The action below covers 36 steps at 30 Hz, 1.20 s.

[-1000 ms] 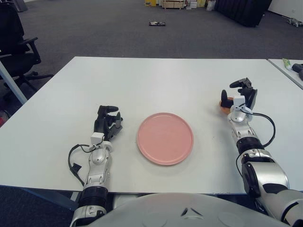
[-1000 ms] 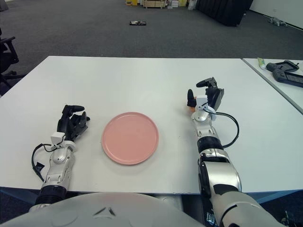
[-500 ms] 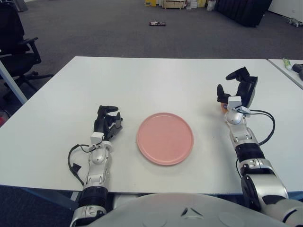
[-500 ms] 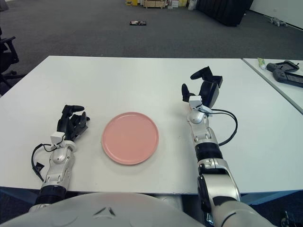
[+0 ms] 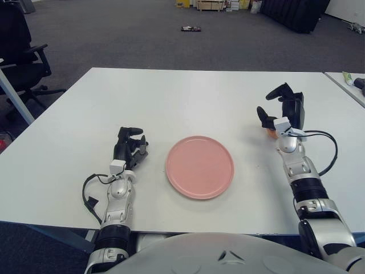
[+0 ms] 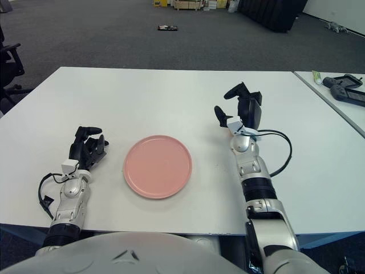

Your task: Put the apple into the plate.

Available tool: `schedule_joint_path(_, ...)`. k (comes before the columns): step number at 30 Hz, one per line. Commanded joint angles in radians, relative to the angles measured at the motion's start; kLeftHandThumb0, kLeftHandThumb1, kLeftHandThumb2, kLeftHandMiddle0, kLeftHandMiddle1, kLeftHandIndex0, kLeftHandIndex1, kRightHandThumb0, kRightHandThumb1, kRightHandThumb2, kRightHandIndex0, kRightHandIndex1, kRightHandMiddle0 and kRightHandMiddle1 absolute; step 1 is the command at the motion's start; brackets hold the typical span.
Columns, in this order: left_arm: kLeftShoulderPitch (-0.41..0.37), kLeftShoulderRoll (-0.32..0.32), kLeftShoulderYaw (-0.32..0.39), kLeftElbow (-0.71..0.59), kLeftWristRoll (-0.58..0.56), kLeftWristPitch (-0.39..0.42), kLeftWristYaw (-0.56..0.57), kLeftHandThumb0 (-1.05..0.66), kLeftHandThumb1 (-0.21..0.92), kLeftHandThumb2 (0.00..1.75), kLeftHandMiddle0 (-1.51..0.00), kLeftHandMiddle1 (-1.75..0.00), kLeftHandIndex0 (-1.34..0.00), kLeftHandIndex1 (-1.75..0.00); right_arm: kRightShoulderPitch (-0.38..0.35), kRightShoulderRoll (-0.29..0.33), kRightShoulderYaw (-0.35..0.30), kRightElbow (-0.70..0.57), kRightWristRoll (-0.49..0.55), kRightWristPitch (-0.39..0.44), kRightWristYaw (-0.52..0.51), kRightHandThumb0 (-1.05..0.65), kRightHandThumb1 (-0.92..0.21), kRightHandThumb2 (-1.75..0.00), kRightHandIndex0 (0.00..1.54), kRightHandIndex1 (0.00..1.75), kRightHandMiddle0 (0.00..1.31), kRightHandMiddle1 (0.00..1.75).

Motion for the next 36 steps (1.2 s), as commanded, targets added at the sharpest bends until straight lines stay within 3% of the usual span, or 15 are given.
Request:
schedule_joint_path(1, 0.002, 0.000, 0.000, 0.016, 0.009, 0.015, 0.014, -0.37, 0.74, 0.78, -0.50, -1.63, -0.30, -1.75, 0.013, -0.035, 0.030, -0.051, -0.065, 0.164, 0.084, -0.75, -0.52, -0.81, 0.02, 0.36, 0.01, 0.53)
schedule_joint_path(5, 0.003, 0.000, -0.001, 0.012, 0.012, 0.022, 0.017, -0.37, 0.74, 0.78, -0.50, -1.63, -0.30, -1.75, 0.024, -0.050, 0.060, -0.100, -0.122, 0.296, 0.141, -0.95, -0.65, -0.53, 0.00, 0.08, 0.00, 0.11)
schedule_joint_path(8, 0.003, 0.000, -0.001, 0.013, 0.007, 0.026, 0.012, -0.37, 0.74, 0.78, -0.50, -1.64, -0.30, -1.75, 0.017, -0.064, 0.103, -0.134, -0.194, 0.460, 0.217, -1.00, -0.69, -0.42, 0.00, 0.03, 0.00, 0.04)
schedule_joint_path(14, 0.000, -0.001, 0.001, 0.021, -0.003, 0.015, 0.005, -0.37, 0.74, 0.78, -0.51, -1.61, -0.30, -1.75, -0.021, -0.087, 0.160, -0.085, -0.260, 0.615, 0.311, -1.02, -0.69, -0.31, 0.00, 0.00, 0.00, 0.00)
schedule_joint_path(20, -0.001, 0.000, 0.001, 0.021, -0.003, 0.008, 0.008, -0.37, 0.75, 0.77, -0.52, -1.59, -0.30, -1.75, -0.043, -0.091, 0.190, -0.053, -0.276, 0.674, 0.340, -1.02, -0.66, -0.28, 0.00, 0.00, 0.00, 0.00)
schedule_joint_path(32, 0.011, -0.001, -0.006, -0.012, 0.011, 0.038, 0.016, -0.37, 0.72, 0.81, -0.54, -1.57, -0.31, -1.75, -0.108, -0.078, 0.232, 0.099, -0.257, 0.688, 0.353, -1.00, -0.64, -0.26, 0.00, 0.00, 0.00, 0.00)
schedule_joint_path(36, 0.012, -0.001, -0.005, -0.014, 0.006, 0.039, 0.011, -0.38, 0.72, 0.81, -0.54, -1.57, -0.31, -1.75, -0.147, -0.064, 0.254, 0.204, -0.248, 0.661, 0.343, -1.02, -0.65, -0.27, 0.00, 0.00, 0.00, 0.00)
